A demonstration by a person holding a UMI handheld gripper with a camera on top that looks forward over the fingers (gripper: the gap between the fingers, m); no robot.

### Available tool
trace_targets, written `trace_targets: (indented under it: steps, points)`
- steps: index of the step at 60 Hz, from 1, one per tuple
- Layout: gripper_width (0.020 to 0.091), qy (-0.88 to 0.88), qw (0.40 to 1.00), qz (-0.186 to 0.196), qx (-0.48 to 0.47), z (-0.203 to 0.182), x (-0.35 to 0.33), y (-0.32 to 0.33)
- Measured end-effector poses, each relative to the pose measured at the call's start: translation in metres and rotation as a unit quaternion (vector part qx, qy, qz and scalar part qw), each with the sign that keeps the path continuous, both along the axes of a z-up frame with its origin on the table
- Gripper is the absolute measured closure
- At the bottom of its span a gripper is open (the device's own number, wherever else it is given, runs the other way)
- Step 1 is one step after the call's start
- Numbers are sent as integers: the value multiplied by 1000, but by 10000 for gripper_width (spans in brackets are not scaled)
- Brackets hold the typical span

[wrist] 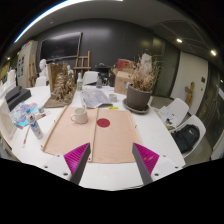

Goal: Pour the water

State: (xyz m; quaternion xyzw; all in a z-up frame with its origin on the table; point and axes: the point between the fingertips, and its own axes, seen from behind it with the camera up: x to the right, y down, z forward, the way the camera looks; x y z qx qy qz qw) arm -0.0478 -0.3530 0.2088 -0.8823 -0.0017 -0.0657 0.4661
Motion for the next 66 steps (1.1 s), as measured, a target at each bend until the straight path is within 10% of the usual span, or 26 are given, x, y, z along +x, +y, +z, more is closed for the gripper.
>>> trace_targets:
  steps: [31, 66]
  points:
    - [240, 65, 989, 135, -3, -69, -281, -13]
    - [299, 56, 990, 90, 96, -146, -443, 173]
